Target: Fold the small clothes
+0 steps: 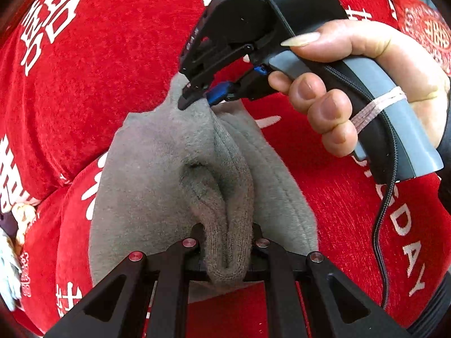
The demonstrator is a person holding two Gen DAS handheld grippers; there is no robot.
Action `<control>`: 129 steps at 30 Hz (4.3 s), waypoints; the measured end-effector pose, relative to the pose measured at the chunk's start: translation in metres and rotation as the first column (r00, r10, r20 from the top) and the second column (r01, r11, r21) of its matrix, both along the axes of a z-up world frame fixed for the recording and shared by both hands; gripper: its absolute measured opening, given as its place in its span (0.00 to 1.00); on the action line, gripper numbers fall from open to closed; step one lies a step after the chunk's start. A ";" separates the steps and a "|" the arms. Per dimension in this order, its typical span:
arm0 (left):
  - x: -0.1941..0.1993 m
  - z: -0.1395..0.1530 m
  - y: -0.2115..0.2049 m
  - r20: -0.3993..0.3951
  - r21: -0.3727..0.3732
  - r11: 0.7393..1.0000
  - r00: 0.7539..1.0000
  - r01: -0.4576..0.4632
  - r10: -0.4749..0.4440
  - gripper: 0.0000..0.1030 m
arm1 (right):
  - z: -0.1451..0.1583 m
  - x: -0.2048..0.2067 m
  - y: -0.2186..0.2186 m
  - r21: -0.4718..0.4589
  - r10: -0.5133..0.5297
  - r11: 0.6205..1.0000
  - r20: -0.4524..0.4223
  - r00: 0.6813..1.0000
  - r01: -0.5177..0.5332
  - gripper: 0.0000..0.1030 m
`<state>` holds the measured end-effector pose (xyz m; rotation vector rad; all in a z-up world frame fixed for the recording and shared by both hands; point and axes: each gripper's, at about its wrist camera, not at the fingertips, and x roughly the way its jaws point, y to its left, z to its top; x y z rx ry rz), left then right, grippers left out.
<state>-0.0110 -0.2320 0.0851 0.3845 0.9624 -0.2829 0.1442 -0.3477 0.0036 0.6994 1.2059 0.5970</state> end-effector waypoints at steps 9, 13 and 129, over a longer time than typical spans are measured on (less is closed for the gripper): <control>-0.001 -0.009 -0.022 0.020 0.090 0.996 1.000 0.003 -0.005 0.11 | -0.024 -0.012 -0.034 0.053 -0.081 0.995 -0.031 0.996 0.082 0.13; -0.002 -0.006 -0.023 0.022 0.084 0.996 1.000 -0.002 0.001 0.17 | -0.017 -0.021 -0.050 0.107 -0.095 0.989 -0.031 0.995 0.098 0.21; 0.111 -0.034 0.175 -0.417 -0.415 0.845 0.896 -0.338 0.154 0.71 | 0.059 -0.129 0.008 -0.430 -0.111 0.885 0.179 0.978 0.179 0.77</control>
